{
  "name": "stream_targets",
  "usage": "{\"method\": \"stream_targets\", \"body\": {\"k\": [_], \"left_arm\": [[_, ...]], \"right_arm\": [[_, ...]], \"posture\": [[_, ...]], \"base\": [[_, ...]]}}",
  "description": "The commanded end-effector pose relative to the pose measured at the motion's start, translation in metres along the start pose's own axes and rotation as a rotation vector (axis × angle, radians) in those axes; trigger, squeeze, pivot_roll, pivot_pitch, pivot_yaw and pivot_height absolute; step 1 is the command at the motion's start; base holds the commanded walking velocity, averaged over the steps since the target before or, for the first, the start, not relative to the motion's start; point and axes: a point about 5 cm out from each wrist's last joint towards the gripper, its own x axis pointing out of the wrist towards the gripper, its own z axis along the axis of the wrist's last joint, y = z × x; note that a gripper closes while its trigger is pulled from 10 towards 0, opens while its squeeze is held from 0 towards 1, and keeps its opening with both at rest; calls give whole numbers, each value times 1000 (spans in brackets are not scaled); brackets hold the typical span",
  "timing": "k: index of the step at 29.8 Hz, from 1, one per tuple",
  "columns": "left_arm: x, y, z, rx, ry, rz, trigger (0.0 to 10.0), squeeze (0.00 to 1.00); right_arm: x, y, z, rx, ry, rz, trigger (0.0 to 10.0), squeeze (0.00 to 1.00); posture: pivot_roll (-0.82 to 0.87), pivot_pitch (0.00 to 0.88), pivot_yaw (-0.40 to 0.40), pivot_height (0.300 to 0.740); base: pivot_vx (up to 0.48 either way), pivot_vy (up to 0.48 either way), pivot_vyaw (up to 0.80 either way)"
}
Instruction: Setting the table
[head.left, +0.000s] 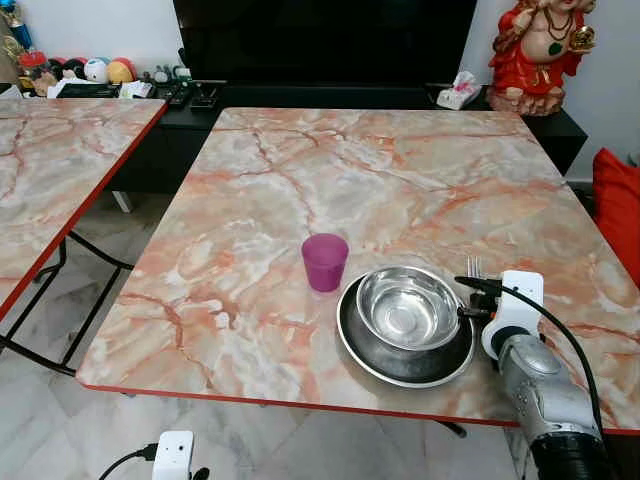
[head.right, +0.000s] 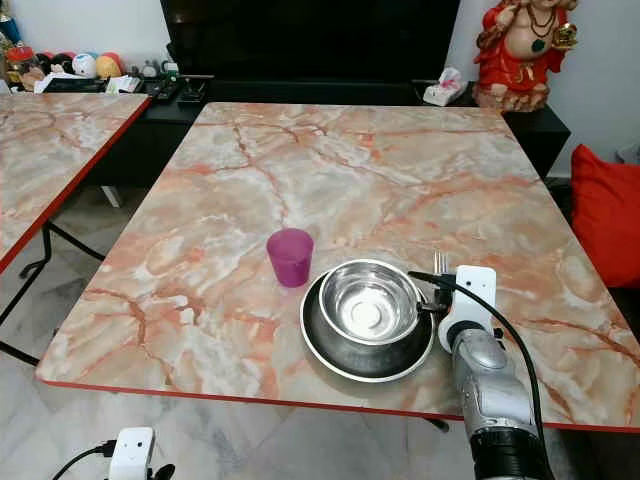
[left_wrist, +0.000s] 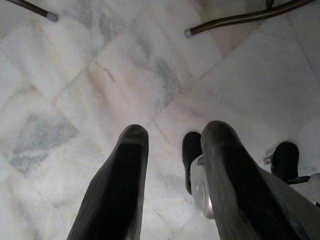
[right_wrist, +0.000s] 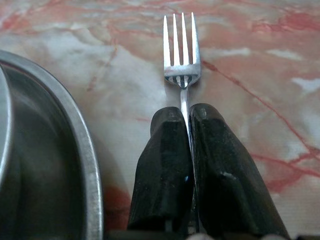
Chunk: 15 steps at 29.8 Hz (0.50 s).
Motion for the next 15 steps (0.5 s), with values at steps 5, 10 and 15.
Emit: {"method": "stream_targets", "body": {"k": [5,10,15], "left_arm": [[0,0,0,3,13,-3,10000,0],[0,-2,-1,4,10,-4,10000,0],[0,-2,-2,5,11,-3,10000,0]], "right_arm": [[1,0,-4,-4,9,1,10000,0],[1,0,-4,-3,10,-1,10000,0],[2,0,-4,-2,8,-1,10000,0]], "posture": [[25,23,6,736],[26,24,7,736],[26,24,8,736]], "base": [[0,0,0],[0,0,0],[0,0,0]]}}
